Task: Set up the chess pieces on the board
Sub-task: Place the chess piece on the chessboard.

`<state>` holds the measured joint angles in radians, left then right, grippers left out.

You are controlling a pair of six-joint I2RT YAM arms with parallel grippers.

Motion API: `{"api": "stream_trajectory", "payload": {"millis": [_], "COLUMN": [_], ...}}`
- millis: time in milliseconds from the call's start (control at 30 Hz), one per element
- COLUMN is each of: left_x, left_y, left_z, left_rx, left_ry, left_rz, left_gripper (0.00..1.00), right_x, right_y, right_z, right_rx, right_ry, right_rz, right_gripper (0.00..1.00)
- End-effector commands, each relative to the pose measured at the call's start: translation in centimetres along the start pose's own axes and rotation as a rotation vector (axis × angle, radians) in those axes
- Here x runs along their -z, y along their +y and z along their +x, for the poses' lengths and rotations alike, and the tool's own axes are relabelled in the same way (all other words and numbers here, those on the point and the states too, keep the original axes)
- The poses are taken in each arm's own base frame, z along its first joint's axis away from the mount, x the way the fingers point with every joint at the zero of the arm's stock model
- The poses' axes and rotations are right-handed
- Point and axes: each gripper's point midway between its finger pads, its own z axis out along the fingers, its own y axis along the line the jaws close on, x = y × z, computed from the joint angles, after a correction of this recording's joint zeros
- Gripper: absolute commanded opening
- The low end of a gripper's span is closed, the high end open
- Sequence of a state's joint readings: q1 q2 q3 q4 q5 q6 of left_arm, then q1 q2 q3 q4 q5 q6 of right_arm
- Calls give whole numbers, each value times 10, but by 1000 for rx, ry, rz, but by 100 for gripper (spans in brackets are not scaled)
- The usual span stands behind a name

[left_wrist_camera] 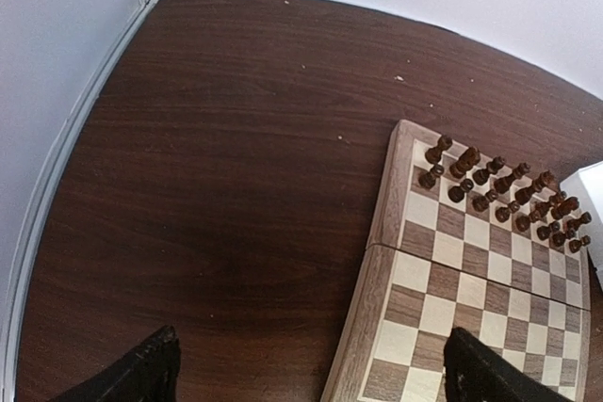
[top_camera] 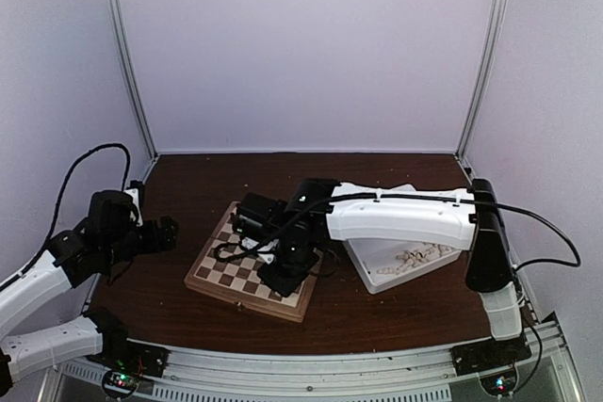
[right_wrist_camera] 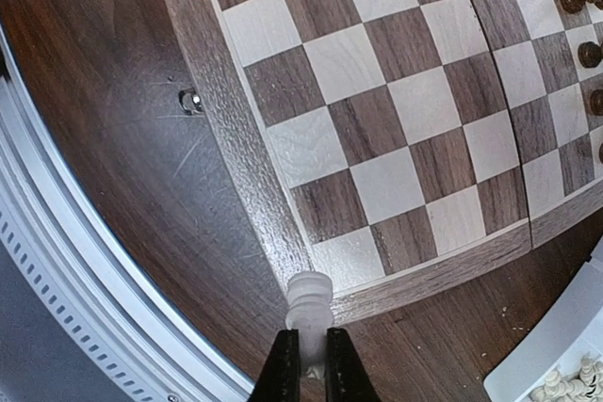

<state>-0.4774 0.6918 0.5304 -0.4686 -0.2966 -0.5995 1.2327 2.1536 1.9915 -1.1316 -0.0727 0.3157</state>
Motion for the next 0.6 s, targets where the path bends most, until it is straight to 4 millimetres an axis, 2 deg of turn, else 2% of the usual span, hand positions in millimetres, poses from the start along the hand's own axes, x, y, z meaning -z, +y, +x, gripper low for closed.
{"api": "stream_trajectory", "payload": {"millis": [0, 167, 567], "left_x": [-8, -15, -15], "left_y": [-2, -3, -2], "left_z": [8, 12, 14], "left_rx": [44, 58, 51], "left_ry": [50, 75, 73], "left_rz": [21, 31, 31], "left_gripper": [97, 98, 98], "right_x": [-2, -12, -30], "right_y": [-4, -3, -5], "right_z": [-3, -6, -9], "right_rx": [20, 20, 19], "right_ry": [14, 25, 29], "right_rz": [37, 40, 64], "right_gripper": [0, 0, 0]}}
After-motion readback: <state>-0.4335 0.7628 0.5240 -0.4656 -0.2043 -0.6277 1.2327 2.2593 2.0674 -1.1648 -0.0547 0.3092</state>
